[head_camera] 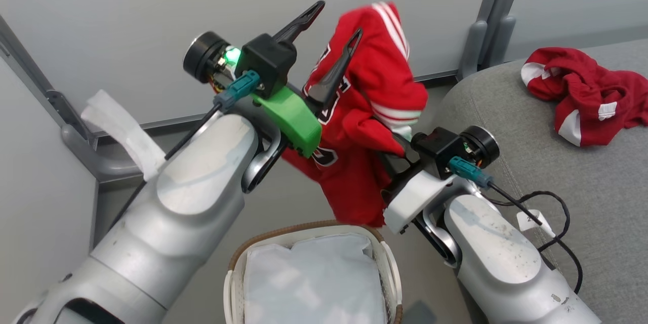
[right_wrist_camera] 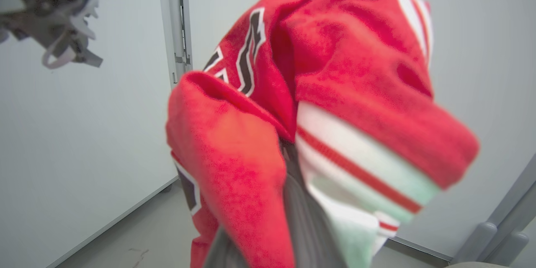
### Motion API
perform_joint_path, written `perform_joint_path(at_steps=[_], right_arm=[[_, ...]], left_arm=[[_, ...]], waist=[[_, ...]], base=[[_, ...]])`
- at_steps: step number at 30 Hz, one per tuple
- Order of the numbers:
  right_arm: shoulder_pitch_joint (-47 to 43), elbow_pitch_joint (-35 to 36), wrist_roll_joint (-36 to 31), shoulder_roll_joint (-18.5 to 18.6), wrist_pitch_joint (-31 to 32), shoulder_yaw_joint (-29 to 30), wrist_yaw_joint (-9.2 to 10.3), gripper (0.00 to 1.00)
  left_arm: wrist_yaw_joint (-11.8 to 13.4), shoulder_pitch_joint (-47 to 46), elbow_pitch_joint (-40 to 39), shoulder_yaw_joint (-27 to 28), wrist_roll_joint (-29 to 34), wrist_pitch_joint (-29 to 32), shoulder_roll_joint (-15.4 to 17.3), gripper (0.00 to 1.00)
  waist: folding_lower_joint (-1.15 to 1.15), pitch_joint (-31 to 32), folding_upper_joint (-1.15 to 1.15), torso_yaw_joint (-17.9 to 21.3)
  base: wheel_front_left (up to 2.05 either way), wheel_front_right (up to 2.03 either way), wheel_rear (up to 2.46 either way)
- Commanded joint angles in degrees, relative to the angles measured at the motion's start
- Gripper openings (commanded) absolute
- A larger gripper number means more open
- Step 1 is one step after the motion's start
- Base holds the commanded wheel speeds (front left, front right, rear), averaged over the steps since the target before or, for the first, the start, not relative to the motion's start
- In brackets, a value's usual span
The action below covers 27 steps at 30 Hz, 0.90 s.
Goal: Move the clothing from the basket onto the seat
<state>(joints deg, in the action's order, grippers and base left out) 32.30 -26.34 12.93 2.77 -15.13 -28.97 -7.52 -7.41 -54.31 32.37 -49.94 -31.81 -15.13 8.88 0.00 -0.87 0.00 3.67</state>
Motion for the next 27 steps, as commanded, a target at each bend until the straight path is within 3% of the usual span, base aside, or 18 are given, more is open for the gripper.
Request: perform_joint_path(at_steps=[1,15,27], right_arm=[[-0.8,0.76,-0.52,0.21,-0.02,0.72,0.07,0.0],[-2.56,5.34,-3.05,0.21,-0.04,7.99,0.06,0.0],[-2.95,6.17,-4.97,0.2,-0.04,10.78,0.06,0.0]], left_arm=[[-0.12,2.36,-0.03,0.99,0.13,-0.02,-0.07,1.0],[-0.12,21.37,-3.46,12.06,3.85,-0.01,-1.43,1.0],[-0.12,29.98,-2.63,15.67,6.23,-0.01,-2.02,1.0]], waist=[[0.0,-0.04,0.0,0.19],[0.0,-0.33,0.0,0.86],[0.0,-0.1,0.0,1.29]], base=[[0.0,0.0,0.0],[0.0,0.0,0.0],[0.0,0.0,0.0]])
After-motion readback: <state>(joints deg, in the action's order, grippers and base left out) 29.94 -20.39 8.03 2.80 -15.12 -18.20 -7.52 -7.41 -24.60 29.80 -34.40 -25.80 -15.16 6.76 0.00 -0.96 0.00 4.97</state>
